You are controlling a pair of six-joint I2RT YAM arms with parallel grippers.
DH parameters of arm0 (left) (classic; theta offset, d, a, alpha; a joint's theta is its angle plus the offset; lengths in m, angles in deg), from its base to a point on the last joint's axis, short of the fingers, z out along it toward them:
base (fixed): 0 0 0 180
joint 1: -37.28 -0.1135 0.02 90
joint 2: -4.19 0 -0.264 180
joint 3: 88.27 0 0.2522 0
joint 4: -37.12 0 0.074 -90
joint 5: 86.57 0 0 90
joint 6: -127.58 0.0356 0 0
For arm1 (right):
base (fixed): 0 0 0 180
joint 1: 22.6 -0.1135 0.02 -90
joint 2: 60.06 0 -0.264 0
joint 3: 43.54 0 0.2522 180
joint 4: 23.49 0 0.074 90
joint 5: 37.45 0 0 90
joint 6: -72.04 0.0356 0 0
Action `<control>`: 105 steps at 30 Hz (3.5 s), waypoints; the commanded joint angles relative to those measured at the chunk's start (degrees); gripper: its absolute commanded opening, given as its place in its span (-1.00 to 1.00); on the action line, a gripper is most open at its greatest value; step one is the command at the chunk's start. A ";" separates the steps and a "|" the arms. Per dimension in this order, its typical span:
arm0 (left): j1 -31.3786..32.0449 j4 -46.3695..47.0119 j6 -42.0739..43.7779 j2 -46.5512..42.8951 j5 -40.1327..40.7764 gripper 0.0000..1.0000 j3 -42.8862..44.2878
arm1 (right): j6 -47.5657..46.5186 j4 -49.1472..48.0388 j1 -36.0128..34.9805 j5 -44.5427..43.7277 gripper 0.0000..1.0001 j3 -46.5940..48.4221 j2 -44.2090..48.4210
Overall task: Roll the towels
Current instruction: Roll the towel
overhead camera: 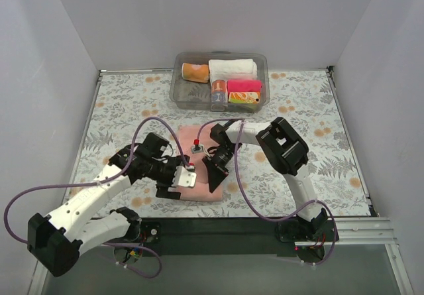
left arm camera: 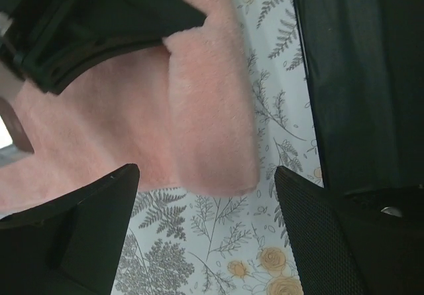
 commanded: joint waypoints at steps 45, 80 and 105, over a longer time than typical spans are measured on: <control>1.35 -4.76 -2.36 40.80 -11.60 -1.00 13.46 | 8.76 -16.87 13.56 -28.35 0.28 -16.15 37.34; -15.43 1.18 -3.57 47.16 -19.77 0.07 27.71 | 7.44 -28.61 -14.84 -41.82 -0.97 -24.78 29.80; -9.67 4.63 1.87 1.45 -4.67 0.27 0.47 | 15.36 2.80 -4.56 -15.27 -0.97 10.19 -7.90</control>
